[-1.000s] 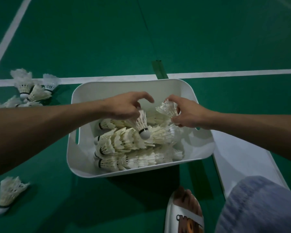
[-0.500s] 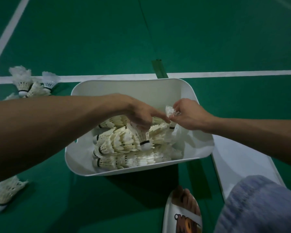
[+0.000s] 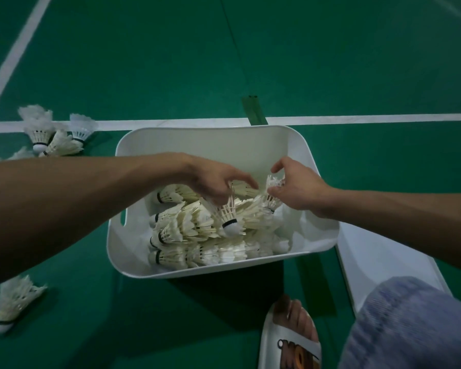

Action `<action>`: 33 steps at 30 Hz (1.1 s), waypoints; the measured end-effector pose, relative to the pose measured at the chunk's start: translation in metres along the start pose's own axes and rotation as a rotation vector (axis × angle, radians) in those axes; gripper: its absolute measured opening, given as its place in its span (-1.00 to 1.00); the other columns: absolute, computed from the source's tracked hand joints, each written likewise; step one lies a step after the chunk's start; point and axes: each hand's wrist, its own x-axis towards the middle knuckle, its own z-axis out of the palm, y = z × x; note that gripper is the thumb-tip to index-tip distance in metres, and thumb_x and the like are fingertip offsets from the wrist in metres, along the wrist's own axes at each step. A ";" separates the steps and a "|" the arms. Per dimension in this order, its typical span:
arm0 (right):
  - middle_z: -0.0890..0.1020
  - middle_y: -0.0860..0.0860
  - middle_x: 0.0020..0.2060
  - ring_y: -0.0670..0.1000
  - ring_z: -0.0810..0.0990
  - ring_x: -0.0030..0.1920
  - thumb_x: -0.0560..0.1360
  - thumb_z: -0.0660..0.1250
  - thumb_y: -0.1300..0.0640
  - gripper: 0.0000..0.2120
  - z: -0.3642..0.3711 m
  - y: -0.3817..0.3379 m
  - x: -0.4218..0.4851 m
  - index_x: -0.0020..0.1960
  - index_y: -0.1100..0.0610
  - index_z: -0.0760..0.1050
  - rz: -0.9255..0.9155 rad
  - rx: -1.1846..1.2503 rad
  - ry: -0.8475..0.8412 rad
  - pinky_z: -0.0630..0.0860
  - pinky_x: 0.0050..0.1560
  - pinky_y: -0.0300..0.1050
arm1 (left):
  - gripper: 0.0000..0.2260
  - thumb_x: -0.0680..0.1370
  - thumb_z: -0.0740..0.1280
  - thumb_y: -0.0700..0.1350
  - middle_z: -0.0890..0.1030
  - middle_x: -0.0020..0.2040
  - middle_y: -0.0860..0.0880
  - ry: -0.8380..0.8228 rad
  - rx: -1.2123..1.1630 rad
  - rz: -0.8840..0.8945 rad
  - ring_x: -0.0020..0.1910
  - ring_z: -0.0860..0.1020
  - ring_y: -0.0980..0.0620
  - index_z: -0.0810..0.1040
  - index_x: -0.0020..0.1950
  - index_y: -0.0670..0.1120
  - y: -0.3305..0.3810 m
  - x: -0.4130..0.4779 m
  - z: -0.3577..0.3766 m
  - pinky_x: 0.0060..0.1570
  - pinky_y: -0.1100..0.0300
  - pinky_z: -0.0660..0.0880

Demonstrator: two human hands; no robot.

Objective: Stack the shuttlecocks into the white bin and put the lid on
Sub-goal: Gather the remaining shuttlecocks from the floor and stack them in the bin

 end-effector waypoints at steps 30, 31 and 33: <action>0.54 0.17 -0.13 0.10 0.51 -0.10 0.56 0.19 0.19 -0.82 0.014 0.011 -0.001 -0.05 0.28 0.50 0.295 0.393 -0.113 0.55 0.05 0.11 | -0.68 0.52 0.39 -0.17 0.55 -0.08 0.12 0.495 -0.241 0.164 0.05 0.57 0.09 0.52 0.24 0.07 -0.021 -0.001 0.010 -0.03 0.28 0.40; 0.57 0.22 -0.09 0.11 0.53 -0.09 0.55 0.18 0.22 -0.81 0.010 0.010 0.000 -0.03 0.31 0.52 0.255 0.331 -0.107 0.54 0.11 0.17 | -0.68 0.52 0.39 -0.17 0.55 -0.08 0.12 0.494 -0.231 0.174 0.05 0.57 0.09 0.52 0.24 0.06 -0.018 0.000 0.010 -0.02 0.26 0.41; 0.61 0.23 0.03 0.15 0.59 0.01 0.51 0.18 0.29 -0.78 0.004 0.009 0.000 0.06 0.31 0.56 0.172 0.221 -0.074 0.52 0.14 0.23 | -0.67 0.51 0.40 -0.18 0.53 -0.12 0.17 0.491 -0.220 0.186 0.01 0.57 0.11 0.52 0.25 0.05 -0.014 0.003 0.011 -0.01 0.26 0.41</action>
